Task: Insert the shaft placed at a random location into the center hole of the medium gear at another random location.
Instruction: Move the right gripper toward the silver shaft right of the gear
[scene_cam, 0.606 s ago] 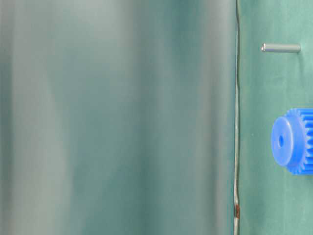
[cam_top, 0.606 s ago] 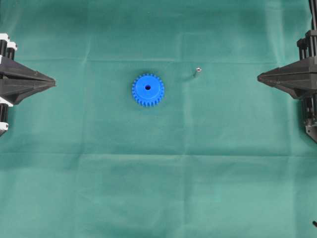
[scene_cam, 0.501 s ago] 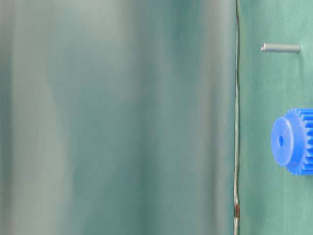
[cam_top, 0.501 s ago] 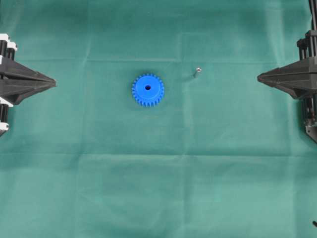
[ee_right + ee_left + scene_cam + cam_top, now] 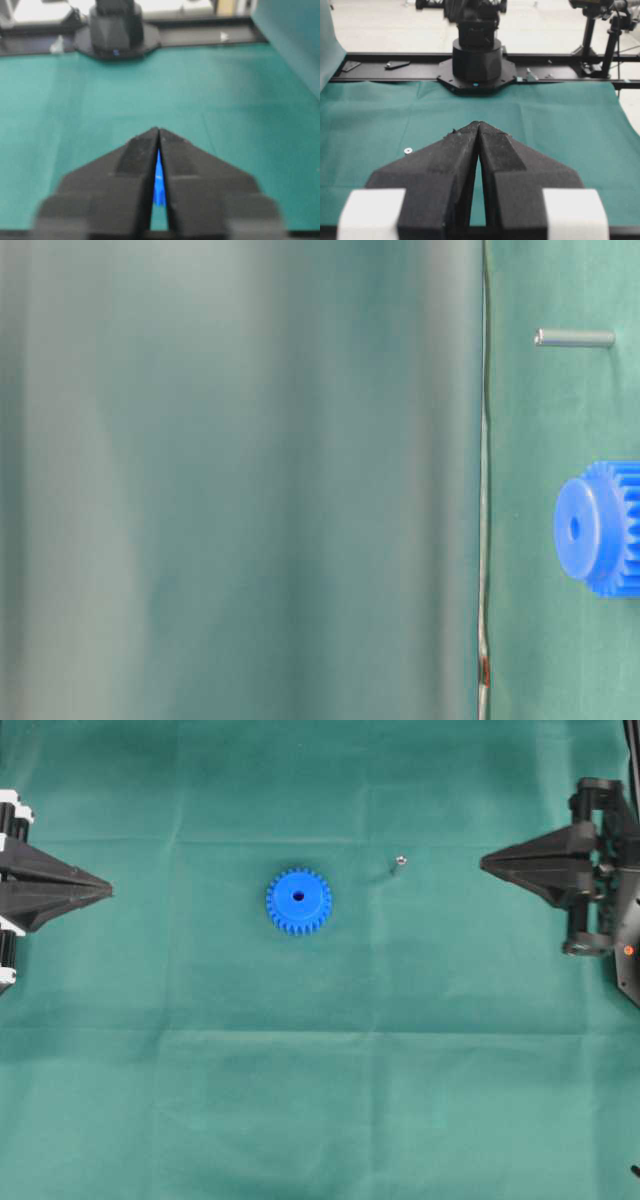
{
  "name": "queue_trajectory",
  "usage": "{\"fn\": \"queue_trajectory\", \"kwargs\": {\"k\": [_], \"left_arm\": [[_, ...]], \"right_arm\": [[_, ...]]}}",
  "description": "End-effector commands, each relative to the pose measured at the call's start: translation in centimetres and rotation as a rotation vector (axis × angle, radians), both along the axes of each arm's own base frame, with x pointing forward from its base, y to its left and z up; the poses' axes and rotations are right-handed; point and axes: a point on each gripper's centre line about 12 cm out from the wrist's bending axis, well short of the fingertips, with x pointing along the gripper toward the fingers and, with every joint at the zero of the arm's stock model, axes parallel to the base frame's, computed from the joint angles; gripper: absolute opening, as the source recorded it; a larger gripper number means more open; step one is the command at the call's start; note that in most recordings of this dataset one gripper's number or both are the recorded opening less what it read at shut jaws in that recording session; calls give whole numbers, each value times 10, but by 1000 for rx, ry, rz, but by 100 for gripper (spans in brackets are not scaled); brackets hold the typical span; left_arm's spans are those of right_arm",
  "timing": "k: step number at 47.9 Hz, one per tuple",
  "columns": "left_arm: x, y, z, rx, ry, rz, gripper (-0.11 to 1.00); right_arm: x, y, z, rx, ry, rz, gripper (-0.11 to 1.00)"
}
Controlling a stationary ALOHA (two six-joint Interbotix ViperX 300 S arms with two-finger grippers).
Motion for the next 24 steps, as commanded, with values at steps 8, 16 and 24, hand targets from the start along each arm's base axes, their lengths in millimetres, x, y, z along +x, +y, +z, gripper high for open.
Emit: {"fn": "queue_trajectory", "kwargs": {"k": [8, 16, 24], "left_arm": [[2, -1, 10, 3, -26, -4, 0], [2, 0, 10, 1, -26, -2, 0], [2, -1, 10, 3, -26, -4, 0]], "right_arm": [[24, -15, -31, -5, 73, -47, 71], [38, -34, -63, 10, 138, -109, 84], [48, -48, -91, 22, 183, -151, 84]]}}
